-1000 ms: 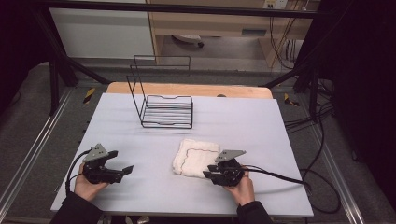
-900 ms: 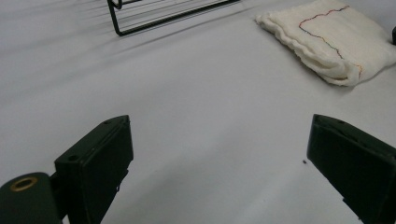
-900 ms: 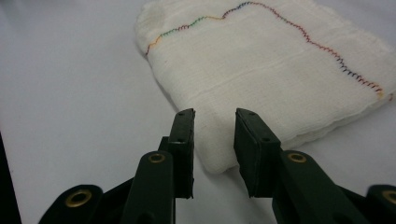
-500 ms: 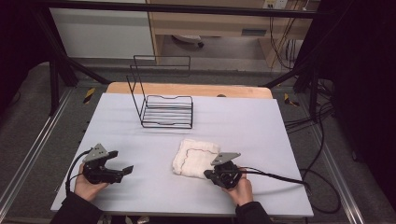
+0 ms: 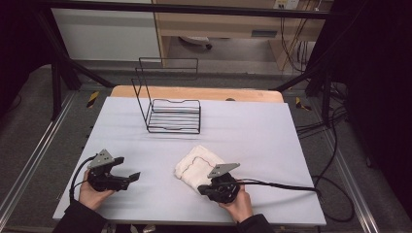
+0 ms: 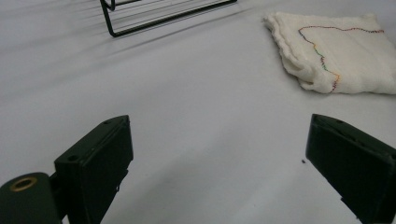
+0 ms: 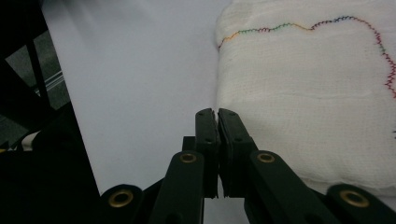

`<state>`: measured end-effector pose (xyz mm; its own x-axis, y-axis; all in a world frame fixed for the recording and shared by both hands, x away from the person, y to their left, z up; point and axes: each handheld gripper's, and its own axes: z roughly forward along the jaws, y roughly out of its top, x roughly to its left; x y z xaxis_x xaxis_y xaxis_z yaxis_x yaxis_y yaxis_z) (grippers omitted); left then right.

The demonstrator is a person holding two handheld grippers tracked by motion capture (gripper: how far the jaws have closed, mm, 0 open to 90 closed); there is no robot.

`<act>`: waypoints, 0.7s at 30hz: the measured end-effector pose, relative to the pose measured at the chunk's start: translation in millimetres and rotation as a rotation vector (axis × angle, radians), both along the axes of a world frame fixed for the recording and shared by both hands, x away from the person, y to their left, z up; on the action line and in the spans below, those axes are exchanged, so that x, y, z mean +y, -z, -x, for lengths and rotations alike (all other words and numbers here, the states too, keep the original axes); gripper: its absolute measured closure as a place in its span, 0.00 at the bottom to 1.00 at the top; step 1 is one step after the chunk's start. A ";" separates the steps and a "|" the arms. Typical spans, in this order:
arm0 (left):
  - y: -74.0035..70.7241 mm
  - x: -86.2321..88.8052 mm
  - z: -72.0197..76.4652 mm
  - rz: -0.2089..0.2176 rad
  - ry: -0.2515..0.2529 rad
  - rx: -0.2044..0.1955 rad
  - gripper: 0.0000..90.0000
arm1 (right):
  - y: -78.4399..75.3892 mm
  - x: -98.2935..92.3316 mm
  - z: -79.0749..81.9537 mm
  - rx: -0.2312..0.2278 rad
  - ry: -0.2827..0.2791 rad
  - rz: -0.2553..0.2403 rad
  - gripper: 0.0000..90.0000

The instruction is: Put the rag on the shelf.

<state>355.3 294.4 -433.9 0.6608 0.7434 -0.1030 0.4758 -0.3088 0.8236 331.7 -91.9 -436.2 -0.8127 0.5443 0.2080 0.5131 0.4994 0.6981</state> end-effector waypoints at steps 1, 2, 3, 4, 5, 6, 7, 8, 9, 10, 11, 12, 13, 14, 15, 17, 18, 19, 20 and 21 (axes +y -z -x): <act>0.0 0.2 0.1 0.000 0.000 0.001 0.08 | 0.4 -0.5 -2.9 -0.007 0.007 -0.003 0.87; -0.1 0.1 0.4 0.003 -0.003 0.001 0.08 | 0.4 -0.5 -2.9 -0.007 0.007 -0.003 0.87; -0.4 0.5 0.5 0.003 -0.002 0.000 0.08 | -1.8 -1.7 -4.7 -0.023 0.015 -0.004 0.82; -0.5 0.7 0.5 0.004 -0.002 0.000 0.08 | -5.0 -4.6 -7.9 -0.049 0.018 -0.007 0.76; -0.5 0.9 0.3 0.005 -0.003 -0.001 0.08 | -8.9 -8.6 -11.9 -0.076 0.037 -0.012 0.71; -0.3 1.0 0.2 0.005 -0.004 0.001 0.08 | -12.6 -13.9 -17.2 -0.104 0.060 -0.011 0.66; -0.1 1.0 0.1 0.004 -0.005 0.002 0.08 | -14.8 -19.8 -24.1 -0.135 0.093 -0.003 0.64; 0.0 0.9 0.1 0.005 -0.005 0.003 0.08 | -15.8 -26.7 -31.6 -0.149 0.127 0.008 0.61; 0.0 0.9 0.1 0.004 -0.005 0.002 0.08 | -15.2 -33.6 -39.2 -0.156 0.166 0.014 0.58; -0.2 1.2 0.0 0.003 -0.005 0.002 0.08 | -10.0 -44.9 -52.5 -0.146 0.212 0.026 0.58; -0.2 1.3 -0.2 0.004 -0.005 0.001 0.08 | -10.0 -44.9 -52.5 -0.146 0.212 0.026 0.58; -0.1 1.2 -0.3 0.003 -0.005 0.001 0.08 | -1.4 -52.4 -62.1 -0.127 0.242 0.055 0.59; 0.0 1.2 -0.4 0.003 -0.005 0.002 0.08 | -1.4 -52.4 -62.1 -0.127 0.242 0.055 0.59; 0.1 1.2 -0.4 0.002 -0.004 0.003 0.08 | 3.1 -55.0 -65.3 -0.114 0.250 0.066 0.60; 0.2 1.2 -0.5 0.002 -0.005 0.003 0.08 | 6.6 -56.8 -66.9 -0.099 0.254 0.070 0.61; 0.2 1.1 -0.6 0.003 -0.005 0.004 0.08 | 12.9 -58.8 -69.0 -0.074 0.251 0.058 0.66; 0.2 0.8 -0.5 0.002 -0.004 0.005 0.08 | 12.9 -58.8 -69.0 -0.074 0.251 0.058 0.66; 0.2 0.4 -0.3 0.004 -0.004 0.005 0.08 | 13.1 -59.2 -69.4 -0.058 0.251 0.049 0.69; 0.1 0.3 -0.1 0.003 -0.003 0.005 0.08 | 13.2 -59.1 -69.4 -0.046 0.248 0.041 0.72; -0.1 0.3 -0.1 0.002 -0.003 0.005 0.08 | 13.3 -58.9 -69.2 -0.032 0.249 0.036 0.75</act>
<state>355.4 294.7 -433.9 0.6580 0.7452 -0.1084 0.4812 -0.3053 0.8217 400.8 -150.8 -449.5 -0.6589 0.7348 0.1608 0.6011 0.3858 0.6999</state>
